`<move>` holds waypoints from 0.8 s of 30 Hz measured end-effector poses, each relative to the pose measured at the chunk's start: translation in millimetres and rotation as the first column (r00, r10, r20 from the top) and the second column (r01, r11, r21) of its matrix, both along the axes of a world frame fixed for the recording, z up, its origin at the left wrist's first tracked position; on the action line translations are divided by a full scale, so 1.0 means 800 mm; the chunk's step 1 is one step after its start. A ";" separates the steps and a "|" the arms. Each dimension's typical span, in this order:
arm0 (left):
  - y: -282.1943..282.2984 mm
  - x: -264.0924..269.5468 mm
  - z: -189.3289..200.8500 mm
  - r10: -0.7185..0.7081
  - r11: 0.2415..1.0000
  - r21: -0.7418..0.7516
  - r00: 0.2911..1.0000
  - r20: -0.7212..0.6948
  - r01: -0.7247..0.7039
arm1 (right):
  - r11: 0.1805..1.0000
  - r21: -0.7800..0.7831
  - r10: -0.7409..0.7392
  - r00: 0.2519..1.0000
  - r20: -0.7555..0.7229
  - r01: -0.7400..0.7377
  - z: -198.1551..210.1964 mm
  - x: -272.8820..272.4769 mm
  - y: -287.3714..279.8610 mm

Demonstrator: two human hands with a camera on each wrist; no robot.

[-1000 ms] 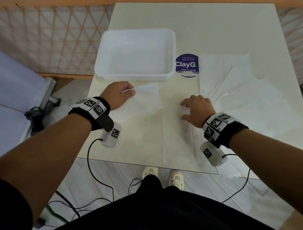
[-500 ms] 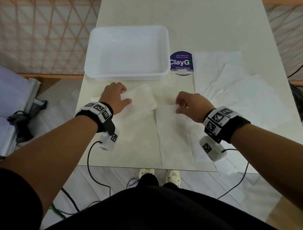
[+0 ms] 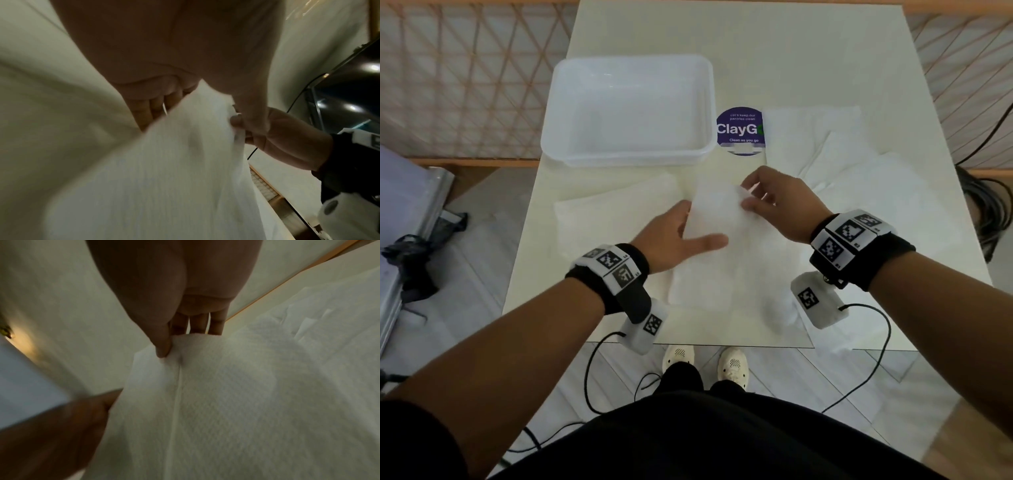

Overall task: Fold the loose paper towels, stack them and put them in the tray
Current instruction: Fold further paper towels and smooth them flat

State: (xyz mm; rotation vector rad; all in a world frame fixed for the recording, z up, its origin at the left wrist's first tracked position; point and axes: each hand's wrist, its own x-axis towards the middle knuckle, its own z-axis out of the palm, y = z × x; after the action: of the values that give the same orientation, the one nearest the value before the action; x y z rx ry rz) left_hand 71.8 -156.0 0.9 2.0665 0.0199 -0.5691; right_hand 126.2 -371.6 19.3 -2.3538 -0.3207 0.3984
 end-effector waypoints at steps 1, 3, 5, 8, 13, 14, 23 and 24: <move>-0.004 -0.005 -0.004 -0.018 1.000 0.006 1.000 -0.012 0.019 | 0.999 0.025 -0.033 0.999 0.011 0.033 0.002 0.002 -0.002; -0.008 -0.010 -0.013 -0.037 0.999 0.030 0.999 0.000 0.037 | 0.995 0.052 -0.086 0.996 0.034 0.084 0.003 0.005 -0.009; -0.007 -0.012 -0.015 -0.003 0.999 0.039 1.000 0.029 0.002 | 0.992 0.064 -0.108 0.994 0.032 0.106 0.002 0.006 -0.017; 0.005 -0.006 -0.010 0.062 0.996 0.061 0.994 0.093 -0.068 | 0.996 0.008 -0.084 0.996 0.008 0.084 -0.002 0.002 -0.029; 0.038 0.011 0.007 0.370 0.918 -0.159 0.929 0.020 -0.362 | 0.973 0.138 -0.161 0.974 -0.161 0.184 -0.013 -0.011 -0.040; 0.040 0.012 0.007 0.398 0.898 -0.190 0.917 -0.036 -0.397 | 0.957 0.176 -0.196 0.962 -0.190 0.230 -0.016 -0.014 -0.042; 0.023 -0.033 -0.030 0.224 0.975 0.021 0.966 -0.128 -0.223 | 0.885 0.166 -0.378 0.879 -0.290 0.435 -0.048 -0.039 -0.064; 0.022 -0.034 -0.031 0.241 0.970 0.015 0.966 -0.090 -0.241 | 0.881 0.167 -0.388 0.879 -0.278 0.442 -0.047 -0.041 -0.066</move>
State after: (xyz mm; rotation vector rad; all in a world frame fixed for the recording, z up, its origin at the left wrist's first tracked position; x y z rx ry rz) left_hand 44.5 -138.2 -24.2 2.0029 0.3223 -0.5119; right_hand 93.0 -424.6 -18.5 -2.0491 0.2476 0.4010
